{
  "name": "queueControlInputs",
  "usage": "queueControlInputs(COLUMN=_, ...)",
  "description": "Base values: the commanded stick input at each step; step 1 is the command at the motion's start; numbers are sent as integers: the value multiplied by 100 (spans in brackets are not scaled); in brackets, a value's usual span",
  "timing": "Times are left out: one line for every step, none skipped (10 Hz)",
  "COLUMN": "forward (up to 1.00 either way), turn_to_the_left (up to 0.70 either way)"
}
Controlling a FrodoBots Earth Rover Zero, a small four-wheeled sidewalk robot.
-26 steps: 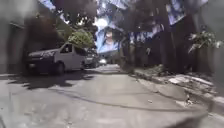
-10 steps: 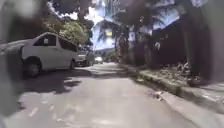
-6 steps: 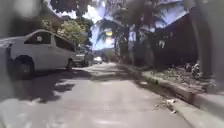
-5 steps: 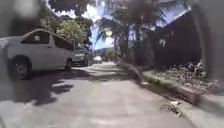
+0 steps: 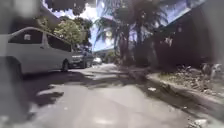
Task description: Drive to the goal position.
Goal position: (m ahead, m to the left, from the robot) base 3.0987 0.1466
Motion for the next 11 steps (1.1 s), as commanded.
queueControlInputs(forward=98, turn_to_the_left=-17)
queueControlInputs(forward=98, turn_to_the_left=-9)
queueControlInputs(forward=98, turn_to_the_left=-2)
queueControlInputs(forward=98, turn_to_the_left=-1)
queueControlInputs(forward=98, turn_to_the_left=0)
queueControlInputs(forward=98, turn_to_the_left=0)
queueControlInputs(forward=98, turn_to_the_left=0)
queueControlInputs(forward=98, turn_to_the_left=0)
queueControlInputs(forward=98, turn_to_the_left=0)
queueControlInputs(forward=98, turn_to_the_left=0)
queueControlInputs(forward=98, turn_to_the_left=4)
